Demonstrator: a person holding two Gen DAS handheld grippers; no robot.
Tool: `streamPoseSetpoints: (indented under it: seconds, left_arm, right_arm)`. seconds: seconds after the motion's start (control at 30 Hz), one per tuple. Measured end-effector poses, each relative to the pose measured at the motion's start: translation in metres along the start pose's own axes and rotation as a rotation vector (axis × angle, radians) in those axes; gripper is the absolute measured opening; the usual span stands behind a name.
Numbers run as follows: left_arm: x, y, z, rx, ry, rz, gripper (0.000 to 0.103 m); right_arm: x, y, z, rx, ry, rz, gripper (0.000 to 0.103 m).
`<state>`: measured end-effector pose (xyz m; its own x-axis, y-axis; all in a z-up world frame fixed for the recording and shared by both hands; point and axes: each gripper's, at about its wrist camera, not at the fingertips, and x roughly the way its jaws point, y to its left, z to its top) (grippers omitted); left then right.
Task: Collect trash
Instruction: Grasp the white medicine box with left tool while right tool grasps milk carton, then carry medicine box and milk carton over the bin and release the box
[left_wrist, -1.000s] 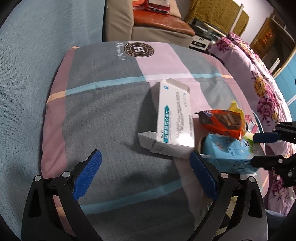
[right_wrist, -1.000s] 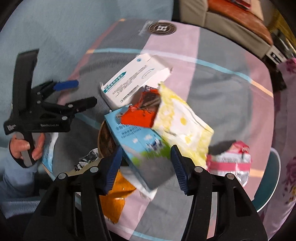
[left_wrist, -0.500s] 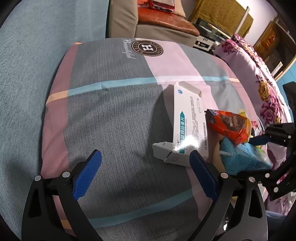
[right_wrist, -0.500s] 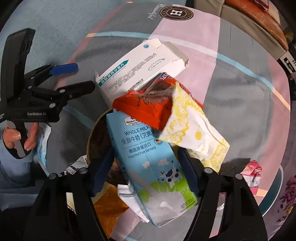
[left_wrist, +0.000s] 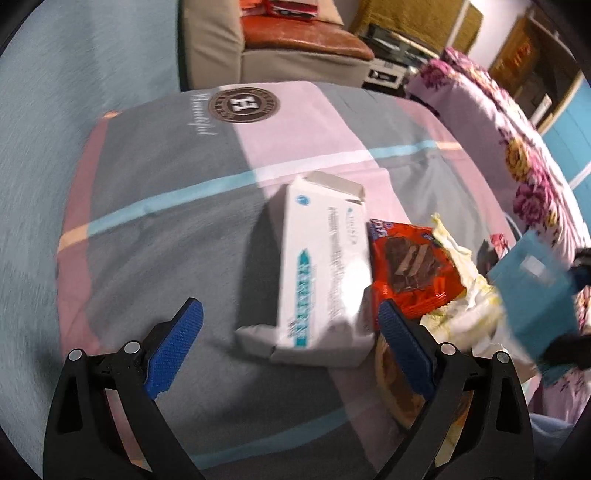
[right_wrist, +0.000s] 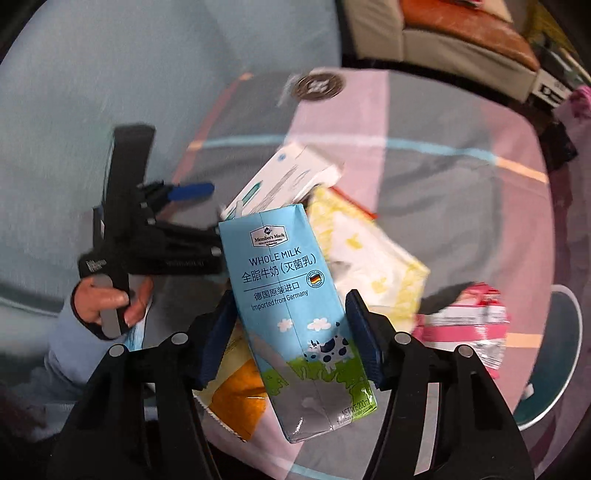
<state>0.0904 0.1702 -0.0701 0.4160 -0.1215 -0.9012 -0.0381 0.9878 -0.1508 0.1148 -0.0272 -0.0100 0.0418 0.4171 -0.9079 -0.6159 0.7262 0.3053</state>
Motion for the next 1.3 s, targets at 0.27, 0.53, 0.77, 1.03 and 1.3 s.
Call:
streamPoseSetpoints:
  seconds: [0.27, 0.53, 0.77, 1.03, 1.3]
  left_arm:
    - [0.028, -0.012, 0.013, 0.064, 0.058, 0.027, 0.083]
    - [0.037, -0.028, 0.017, 0.129, 0.078, 0.030, 0.083]
    - [0.043, -0.026, 0.029, 0.086, 0.055, 0.078, 0.061]
    - [-0.001, -0.005, 0.033, -0.040, -0.049, 0.083, 0.060]
    - [-0.048, -0.059, 0.038, 0.016, -0.136, -0.008, 0.060]
  right_arm:
    - [-0.027, -0.051, -0.009, 0.141, -0.107, -0.031, 0.058]
    - [-0.023, -0.076, -0.008, 0.234, -0.158, -0.008, 0.058]
    - [-0.024, -0.094, -0.017, 0.283, -0.182, -0.012, 0.058]
    - [-0.032, -0.101, -0.027, 0.313, -0.212, -0.024, 0.058]
    - [-0.056, -0.115, -0.054, 0.361, -0.269, -0.072, 0.058]
